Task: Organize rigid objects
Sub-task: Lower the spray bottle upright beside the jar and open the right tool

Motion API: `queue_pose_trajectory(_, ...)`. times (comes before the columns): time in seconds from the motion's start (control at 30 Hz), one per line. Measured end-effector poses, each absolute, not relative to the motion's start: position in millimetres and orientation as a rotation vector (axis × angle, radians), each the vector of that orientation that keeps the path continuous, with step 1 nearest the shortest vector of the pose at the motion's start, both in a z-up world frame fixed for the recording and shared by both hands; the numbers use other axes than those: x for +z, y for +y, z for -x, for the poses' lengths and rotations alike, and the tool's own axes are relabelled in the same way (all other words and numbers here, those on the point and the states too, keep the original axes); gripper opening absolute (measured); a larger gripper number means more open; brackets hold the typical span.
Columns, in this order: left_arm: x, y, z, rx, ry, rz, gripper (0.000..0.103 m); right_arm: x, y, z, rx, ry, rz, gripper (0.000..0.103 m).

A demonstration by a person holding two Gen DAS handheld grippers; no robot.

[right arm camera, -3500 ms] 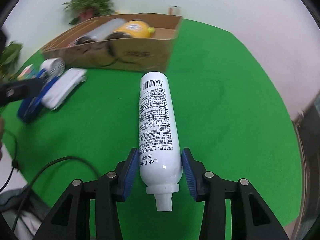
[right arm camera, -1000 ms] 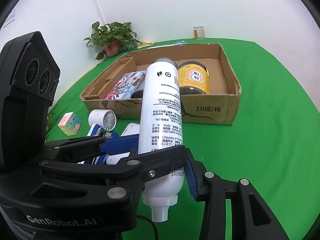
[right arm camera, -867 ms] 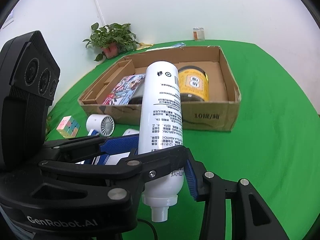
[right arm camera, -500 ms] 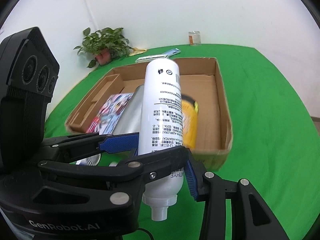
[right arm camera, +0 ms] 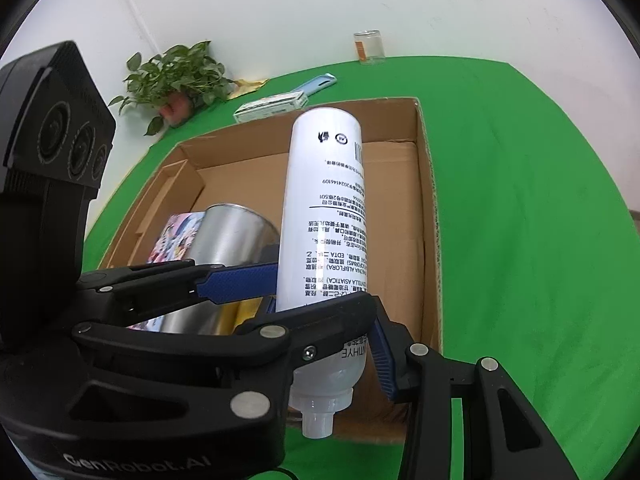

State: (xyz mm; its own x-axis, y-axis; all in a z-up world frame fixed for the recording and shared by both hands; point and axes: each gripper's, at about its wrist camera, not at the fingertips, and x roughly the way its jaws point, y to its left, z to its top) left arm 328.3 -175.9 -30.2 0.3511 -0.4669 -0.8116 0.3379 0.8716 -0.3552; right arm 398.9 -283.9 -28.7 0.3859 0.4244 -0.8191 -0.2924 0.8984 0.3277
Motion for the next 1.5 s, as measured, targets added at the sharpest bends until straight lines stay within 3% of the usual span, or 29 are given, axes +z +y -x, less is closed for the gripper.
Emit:
queue_pose_trajectory(0.2,-38.3,-190.0,-330.4,-0.531,1.123,0.11,0.05,-42.3,-298.3,-405.8,0.446,1.093,-0.145,0.043)
queue_pose_trajectory(0.37,-44.1,-202.1,-331.4,-0.526,1.147,0.076,0.043,-56.0,-306.7,-402.3,0.418,1.1,-0.139,0.044)
queue_pose_trajectory(0.8,-38.8,-199.5,-332.0,-0.519,1.176,0.092,0.043,-49.3,-311.4,-380.5,0.432,1.054,-0.085,0.039)
queue_pose_trajectory(0.87,-33.5,-193.0,-333.6,-0.493,1.147,0.108,0.042,-47.2,-312.1,-379.6,0.43,1.051,-0.078,0.035)
queue_pose_trajectory(0.97,-25.5,-183.6,-337.0,-0.469,1.111,0.118,0.042,-47.6,-307.2,-381.9,0.445,1.078,-0.042,0.017)
queue_pose_trajectory(1.17,-13.7,-170.4,-327.4,-0.453,1.038,0.076,0.042,-47.0,-299.9,-385.3,0.457,1.087,-0.033,0.016)
queue_pose_trajectory(1.23,-2.0,-162.7,-314.9,-0.437,0.948,0.024,0.042,-41.7,-299.2,-380.1,0.434,1.065,-0.022,0.021)
queue_pose_trajectory(1.27,5.9,-157.3,-305.5,-0.403,0.887,-0.002,0.043,-39.1,-298.7,-375.5,0.417,1.052,-0.01,0.034)
queue_pose_trajectory(1.3,13.5,-151.4,-296.1,-0.378,0.828,-0.025,0.044,-35.4,-299.2,-367.7,0.392,1.027,0.001,0.061)
queue_pose_trajectory(1.33,23.3,-142.2,-280.8,-0.365,0.749,-0.055,0.057,-31.9,-301.7,-359.6,0.365,0.993,0.007,0.078)
queue_pose_trajectory(1.37,29.7,-135.4,-266.7,-0.355,0.692,-0.072,0.082,-28.2,-303.4,-348.3,0.331,0.94,0.006,0.103)
queue_pose_trajectory(1.43,37.8,-118.4,-238.4,-0.301,0.584,-0.083,0.099,-24.1,-302.3,-321.2,0.312,0.845,0.021,0.102)
queue_pose_trajectory(1.5,40.0,-101.2,-212.6,-0.243,0.519,-0.086,0.102,-24.8,-297.4,-294.0,0.301,0.793,0.053,0.102)
